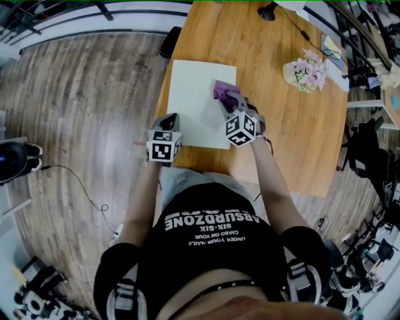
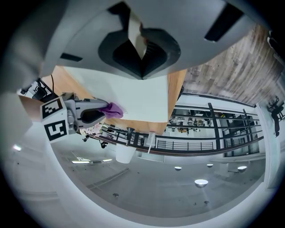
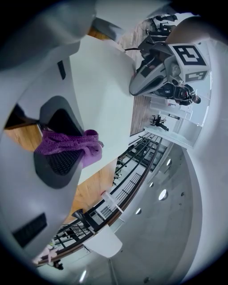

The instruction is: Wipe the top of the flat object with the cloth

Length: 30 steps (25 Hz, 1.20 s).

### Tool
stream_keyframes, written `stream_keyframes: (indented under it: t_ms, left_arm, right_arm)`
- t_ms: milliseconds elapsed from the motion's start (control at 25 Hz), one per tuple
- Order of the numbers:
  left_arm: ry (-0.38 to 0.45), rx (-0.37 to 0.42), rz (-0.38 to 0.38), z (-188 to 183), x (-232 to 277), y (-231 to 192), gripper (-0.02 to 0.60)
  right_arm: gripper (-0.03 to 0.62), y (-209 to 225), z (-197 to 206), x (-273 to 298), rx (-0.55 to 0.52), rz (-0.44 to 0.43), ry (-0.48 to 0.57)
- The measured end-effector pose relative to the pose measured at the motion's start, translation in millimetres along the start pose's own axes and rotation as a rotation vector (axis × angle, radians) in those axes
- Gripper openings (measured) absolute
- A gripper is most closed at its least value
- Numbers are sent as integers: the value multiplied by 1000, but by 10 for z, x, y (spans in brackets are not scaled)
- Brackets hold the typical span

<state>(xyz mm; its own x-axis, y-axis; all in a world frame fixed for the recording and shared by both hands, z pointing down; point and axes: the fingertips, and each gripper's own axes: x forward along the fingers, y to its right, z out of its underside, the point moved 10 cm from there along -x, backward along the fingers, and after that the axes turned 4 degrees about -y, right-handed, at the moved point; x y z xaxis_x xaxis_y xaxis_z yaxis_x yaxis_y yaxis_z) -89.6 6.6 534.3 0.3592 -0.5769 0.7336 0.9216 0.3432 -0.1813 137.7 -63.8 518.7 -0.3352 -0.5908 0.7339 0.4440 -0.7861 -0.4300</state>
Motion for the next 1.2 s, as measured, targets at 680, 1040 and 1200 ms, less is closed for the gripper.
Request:
stream_keyframes:
  t_ms: [680, 1040, 1200]
  left_arm:
    - [9, -9, 3, 25, -7, -31, 15]
    - [0, -6, 3, 0, 15, -18, 15]
    - [-1, -5, 4, -11, 21, -29, 15]
  right_arm:
    - [103, -261, 35, -243, 15, -68, 3]
    - [103, -389, 88, -402, 7, -167, -1]
    - [103, -436, 106, -475, 27, -219, 5]
